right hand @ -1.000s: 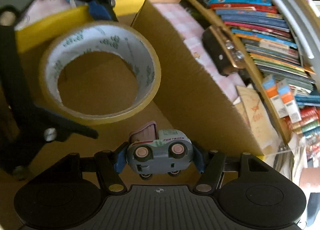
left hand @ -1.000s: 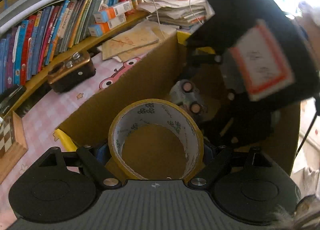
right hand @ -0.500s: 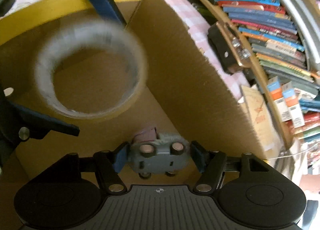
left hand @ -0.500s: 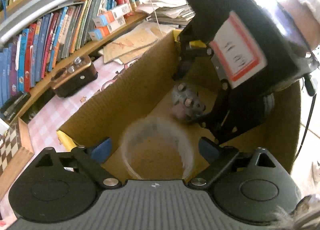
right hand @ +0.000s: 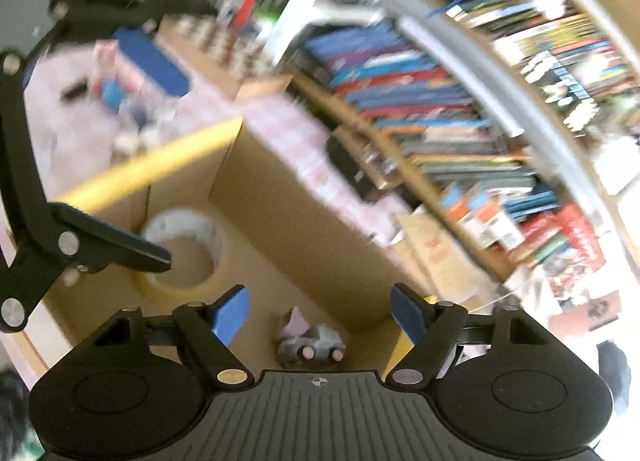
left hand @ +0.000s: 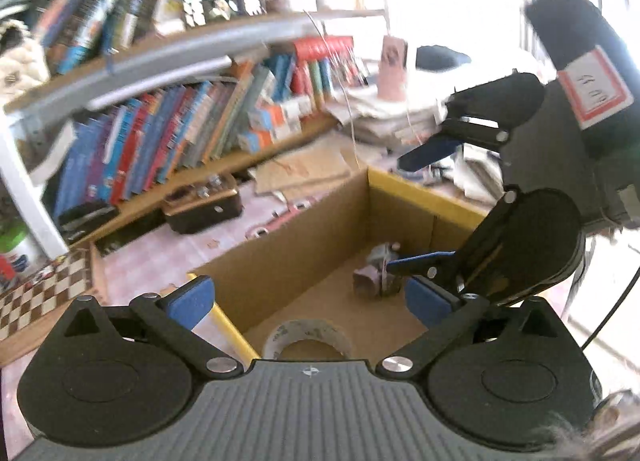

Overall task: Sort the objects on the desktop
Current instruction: 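Lower both grippers into the yellow box and release truck and tape roll, then withdraw both grippers from the box back toward the remaining objects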

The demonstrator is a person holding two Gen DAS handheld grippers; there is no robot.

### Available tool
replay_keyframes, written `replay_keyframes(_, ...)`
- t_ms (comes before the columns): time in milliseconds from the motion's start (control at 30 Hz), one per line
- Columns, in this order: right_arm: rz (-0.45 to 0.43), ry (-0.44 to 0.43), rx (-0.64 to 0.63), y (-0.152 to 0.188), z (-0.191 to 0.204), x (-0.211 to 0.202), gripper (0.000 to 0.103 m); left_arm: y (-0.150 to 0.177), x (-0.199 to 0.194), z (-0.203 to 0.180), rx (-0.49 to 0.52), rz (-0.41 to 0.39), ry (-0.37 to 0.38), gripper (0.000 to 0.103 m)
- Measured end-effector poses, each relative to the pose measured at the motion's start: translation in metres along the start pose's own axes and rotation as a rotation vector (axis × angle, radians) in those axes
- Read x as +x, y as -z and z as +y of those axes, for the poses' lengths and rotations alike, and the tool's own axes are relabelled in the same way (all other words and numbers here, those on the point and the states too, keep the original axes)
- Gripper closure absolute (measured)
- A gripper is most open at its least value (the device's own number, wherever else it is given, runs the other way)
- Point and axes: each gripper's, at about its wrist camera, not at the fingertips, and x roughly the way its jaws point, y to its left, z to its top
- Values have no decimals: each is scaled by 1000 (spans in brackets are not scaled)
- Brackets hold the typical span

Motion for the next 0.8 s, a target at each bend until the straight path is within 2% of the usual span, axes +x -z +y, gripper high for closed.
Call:
replay_keyframes(267, -181, 109, 203, 0, 11, -73, 16, 23, -71, 5, -118, -99, -68, 0)
replay_keyframes(400, -267, 187, 333, 11, 22, -109, 11, 40, -101, 11, -177, -127, -123, 0)
replay_keyframes(600, -283, 271, 542, 31, 37, -144, 10, 71, -141, 19, -265, -153, -190, 0)
replay_keyframes(800, -212, 295, 692, 54, 56, -159, 10, 103, -168, 22, -302, -130, -250, 0)
